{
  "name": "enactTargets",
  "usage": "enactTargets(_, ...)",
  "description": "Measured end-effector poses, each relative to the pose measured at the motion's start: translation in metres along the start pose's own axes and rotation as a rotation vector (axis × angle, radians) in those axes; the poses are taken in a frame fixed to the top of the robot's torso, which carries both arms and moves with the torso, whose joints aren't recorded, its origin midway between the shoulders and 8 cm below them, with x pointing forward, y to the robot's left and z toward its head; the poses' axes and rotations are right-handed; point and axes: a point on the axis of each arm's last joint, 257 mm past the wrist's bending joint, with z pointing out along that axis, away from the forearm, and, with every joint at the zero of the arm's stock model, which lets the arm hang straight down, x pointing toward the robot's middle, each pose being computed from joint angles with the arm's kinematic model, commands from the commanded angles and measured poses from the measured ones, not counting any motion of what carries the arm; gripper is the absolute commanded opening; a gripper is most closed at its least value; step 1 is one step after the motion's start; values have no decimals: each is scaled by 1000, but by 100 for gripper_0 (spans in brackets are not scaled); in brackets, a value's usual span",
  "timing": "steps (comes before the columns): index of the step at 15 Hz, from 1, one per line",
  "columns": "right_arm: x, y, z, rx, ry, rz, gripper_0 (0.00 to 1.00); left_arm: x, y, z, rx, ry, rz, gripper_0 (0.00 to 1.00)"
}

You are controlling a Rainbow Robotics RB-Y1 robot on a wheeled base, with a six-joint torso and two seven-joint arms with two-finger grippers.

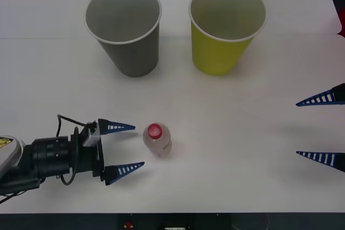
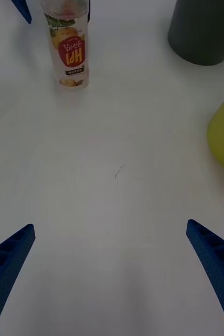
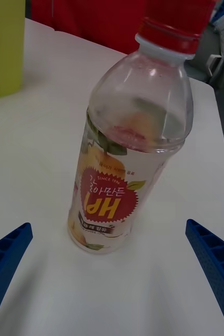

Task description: Put the can into the green bin and the plastic bottle into the gray bin

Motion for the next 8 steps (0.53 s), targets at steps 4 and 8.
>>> enactTargets(4, 0, 0, 0, 0, 0, 0, 100, -10, -2, 31, 6, -31, -7, 100)
enactTargets(8, 0, 0, 0, 0, 0, 0, 100, -17, -1, 58, 11, -52, -12, 100)
